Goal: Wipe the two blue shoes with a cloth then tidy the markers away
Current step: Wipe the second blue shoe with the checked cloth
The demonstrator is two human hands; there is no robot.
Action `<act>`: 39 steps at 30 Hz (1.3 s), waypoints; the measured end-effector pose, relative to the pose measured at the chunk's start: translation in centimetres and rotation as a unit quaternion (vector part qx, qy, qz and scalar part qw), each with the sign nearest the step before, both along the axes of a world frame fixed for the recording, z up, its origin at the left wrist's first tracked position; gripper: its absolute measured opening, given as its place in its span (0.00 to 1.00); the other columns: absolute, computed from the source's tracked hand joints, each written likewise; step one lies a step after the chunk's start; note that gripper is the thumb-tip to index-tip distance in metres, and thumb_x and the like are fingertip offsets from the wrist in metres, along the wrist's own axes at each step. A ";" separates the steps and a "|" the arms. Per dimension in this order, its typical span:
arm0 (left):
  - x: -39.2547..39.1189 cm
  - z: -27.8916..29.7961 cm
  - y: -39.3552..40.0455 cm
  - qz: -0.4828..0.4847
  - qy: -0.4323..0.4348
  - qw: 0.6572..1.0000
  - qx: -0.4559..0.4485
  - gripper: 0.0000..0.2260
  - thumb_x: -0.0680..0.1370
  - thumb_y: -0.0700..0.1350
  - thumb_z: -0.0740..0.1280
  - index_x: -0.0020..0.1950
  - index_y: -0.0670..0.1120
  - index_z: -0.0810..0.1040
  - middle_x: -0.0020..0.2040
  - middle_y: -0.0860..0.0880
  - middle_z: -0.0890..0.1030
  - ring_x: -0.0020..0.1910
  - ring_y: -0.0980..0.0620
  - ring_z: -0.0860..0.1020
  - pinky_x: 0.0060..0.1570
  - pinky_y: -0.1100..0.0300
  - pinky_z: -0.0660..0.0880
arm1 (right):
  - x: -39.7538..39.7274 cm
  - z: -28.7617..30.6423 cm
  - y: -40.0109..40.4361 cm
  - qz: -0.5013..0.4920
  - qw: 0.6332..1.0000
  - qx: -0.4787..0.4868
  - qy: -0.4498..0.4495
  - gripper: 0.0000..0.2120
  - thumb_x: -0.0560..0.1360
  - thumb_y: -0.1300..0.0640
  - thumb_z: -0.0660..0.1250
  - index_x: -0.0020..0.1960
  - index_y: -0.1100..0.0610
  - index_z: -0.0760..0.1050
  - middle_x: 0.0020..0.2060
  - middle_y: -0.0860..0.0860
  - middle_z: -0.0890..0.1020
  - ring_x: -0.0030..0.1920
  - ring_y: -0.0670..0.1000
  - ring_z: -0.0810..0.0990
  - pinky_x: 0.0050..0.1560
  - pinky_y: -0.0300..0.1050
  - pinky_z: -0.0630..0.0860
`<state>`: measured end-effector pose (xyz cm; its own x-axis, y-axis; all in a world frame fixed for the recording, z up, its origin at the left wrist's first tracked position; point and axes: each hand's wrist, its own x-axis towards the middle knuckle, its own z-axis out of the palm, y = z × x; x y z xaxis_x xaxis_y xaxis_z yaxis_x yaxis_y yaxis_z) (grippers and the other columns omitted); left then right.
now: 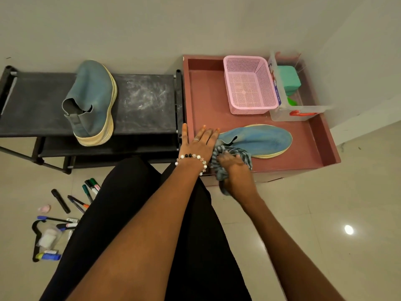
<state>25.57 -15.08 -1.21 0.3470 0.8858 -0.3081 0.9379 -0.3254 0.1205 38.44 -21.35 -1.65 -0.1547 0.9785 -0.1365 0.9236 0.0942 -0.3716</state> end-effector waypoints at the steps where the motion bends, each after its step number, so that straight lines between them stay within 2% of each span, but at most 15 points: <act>1: 0.0 0.2 -0.1 -0.001 0.001 1.000 -0.005 0.32 0.81 0.38 0.54 0.78 0.49 0.38 0.79 0.51 0.44 0.77 0.51 0.42 0.67 0.31 0.34 | 1.4 -0.2 0.2 0.002 0.999 0.005 -0.033 0.20 0.67 0.70 0.66 0.58 0.61 0.76 0.56 0.58 0.79 0.57 0.60 0.75 0.63 0.57 0.70; 3: 0.0 0.6 -0.1 0.001 0.003 1.000 -0.015 0.34 0.81 0.43 0.58 0.78 0.49 0.38 0.79 0.51 0.44 0.77 0.51 0.41 0.67 0.31 0.34 | 2.5 -0.5 1.1 -0.010 0.995 0.010 -0.101 0.21 0.68 0.68 0.66 0.61 0.61 0.74 0.60 0.58 0.77 0.63 0.59 0.73 0.71 0.56 0.59; 5: 0.0 0.6 0.0 0.003 0.008 1.000 -0.013 0.35 0.81 0.43 0.59 0.78 0.49 0.37 0.79 0.51 0.44 0.77 0.51 0.41 0.67 0.31 0.34 | 1.2 -0.1 1.9 -0.035 0.990 -0.005 -0.135 0.19 0.73 0.64 0.64 0.64 0.63 0.72 0.63 0.60 0.75 0.68 0.57 0.68 0.74 0.52 0.48; 8: 0.0 0.2 0.1 0.004 0.006 1.000 -0.002 0.32 0.82 0.38 0.55 0.78 0.49 0.37 0.79 0.51 0.44 0.77 0.51 0.42 0.67 0.31 0.34 | -2.6 0.1 1.5 -0.048 0.990 -0.014 -0.129 0.22 0.76 0.61 0.61 0.69 0.66 0.65 0.69 0.62 0.68 0.74 0.58 0.57 0.74 0.50 0.44; 11: 0.0 0.1 0.0 -0.001 0.006 1.000 0.005 0.31 0.81 0.37 0.52 0.78 0.49 0.38 0.79 0.51 0.44 0.77 0.51 0.42 0.67 0.31 0.35 | -2.9 -0.7 -0.1 0.014 0.998 0.011 -0.053 0.27 0.71 0.67 0.64 0.69 0.67 0.66 0.67 0.62 0.70 0.72 0.58 0.61 0.74 0.49 0.46; 14: 0.1 0.2 0.0 -0.002 0.004 1.000 0.002 0.32 0.81 0.36 0.54 0.78 0.49 0.38 0.79 0.51 0.45 0.77 0.51 0.42 0.67 0.30 0.35 | 1.3 -1.1 -0.3 0.055 0.996 0.047 -0.061 0.30 0.63 0.71 0.71 0.64 0.62 0.74 0.63 0.58 0.77 0.67 0.56 0.71 0.71 0.53 0.51; 17: 0.1 0.3 -0.1 0.006 0.004 1.000 0.000 0.32 0.82 0.40 0.56 0.78 0.49 0.39 0.79 0.51 0.46 0.78 0.51 0.43 0.67 0.31 0.34 | 2.7 -0.1 0.5 -0.005 0.993 0.028 -0.113 0.25 0.68 0.67 0.68 0.65 0.61 0.72 0.65 0.57 0.75 0.69 0.55 0.68 0.73 0.52 0.46; 21: 0.1 -0.1 0.1 0.009 0.007 1.000 0.004 0.33 0.81 0.40 0.57 0.78 0.49 0.39 0.79 0.51 0.46 0.78 0.51 0.43 0.66 0.31 0.32 | -2.3 0.6 1.9 -0.074 0.982 -0.028 -0.169 0.17 0.77 0.60 0.59 0.64 0.64 0.71 0.64 0.61 0.73 0.70 0.59 0.65 0.74 0.55 0.46; 24: 0.0 -0.5 0.2 0.008 0.001 1.000 0.010 0.28 0.83 0.45 0.53 0.78 0.50 0.40 0.79 0.51 0.46 0.78 0.51 0.43 0.64 0.31 0.30 | -4.7 -0.3 1.3 -0.053 0.995 0.000 -0.087 0.16 0.73 0.66 0.59 0.58 0.70 0.75 0.56 0.66 0.77 0.64 0.65 0.71 0.71 0.58 0.58; 26: 0.0 -0.2 0.1 0.003 0.003 1.000 0.005 0.31 0.82 0.39 0.55 0.78 0.49 0.40 0.79 0.51 0.46 0.78 0.51 0.43 0.65 0.31 0.31 | -3.1 -0.5 0.5 -0.034 0.999 0.023 -0.009 0.16 0.68 0.69 0.62 0.56 0.70 0.76 0.54 0.65 0.79 0.61 0.64 0.74 0.68 0.60 0.65; 28: 0.1 0.1 0.1 0.001 0.006 1.000 0.001 0.34 0.80 0.36 0.56 0.78 0.49 0.39 0.79 0.51 0.46 0.78 0.50 0.43 0.65 0.31 0.32 | -0.2 -0.6 -0.3 -0.012 1.000 0.025 -0.007 0.21 0.67 0.69 0.65 0.60 0.63 0.76 0.60 0.60 0.78 0.65 0.59 0.72 0.73 0.57 0.58; 30: 0.1 0.5 0.0 0.005 0.011 1.000 -0.005 0.35 0.80 0.39 0.59 0.78 0.49 0.39 0.79 0.51 0.46 0.78 0.51 0.42 0.67 0.31 0.33 | 2.0 -0.1 -0.3 -0.012 0.998 0.055 -0.038 0.25 0.67 0.69 0.66 0.63 0.59 0.75 0.63 0.58 0.76 0.66 0.57 0.72 0.74 0.55 0.49; 35: 0.2 0.7 0.0 0.005 0.020 1.000 -0.010 0.35 0.80 0.40 0.59 0.78 0.48 0.39 0.79 0.51 0.45 0.78 0.51 0.42 0.67 0.31 0.34 | 1.2 0.0 1.8 -0.097 0.985 -0.008 -0.142 0.27 0.74 0.61 0.62 0.72 0.61 0.61 0.71 0.58 0.65 0.74 0.55 0.56 0.74 0.56 0.44; 37: 0.2 0.5 0.1 0.003 0.018 1.000 -0.006 0.32 0.81 0.38 0.55 0.78 0.48 0.39 0.79 0.51 0.45 0.78 0.50 0.42 0.67 0.31 0.34 | -0.9 -0.7 1.5 -0.096 0.989 -0.004 -0.110 0.28 0.75 0.60 0.62 0.73 0.64 0.59 0.72 0.60 0.62 0.75 0.58 0.52 0.74 0.53 0.41; 39: 0.1 0.2 0.2 0.002 0.014 1.000 0.003 0.30 0.82 0.37 0.52 0.78 0.49 0.39 0.79 0.51 0.45 0.78 0.50 0.43 0.66 0.31 0.33 | -2.4 -1.3 0.4 -0.036 0.998 0.015 -0.048 0.29 0.73 0.65 0.63 0.72 0.65 0.60 0.71 0.61 0.64 0.75 0.59 0.53 0.74 0.52 0.41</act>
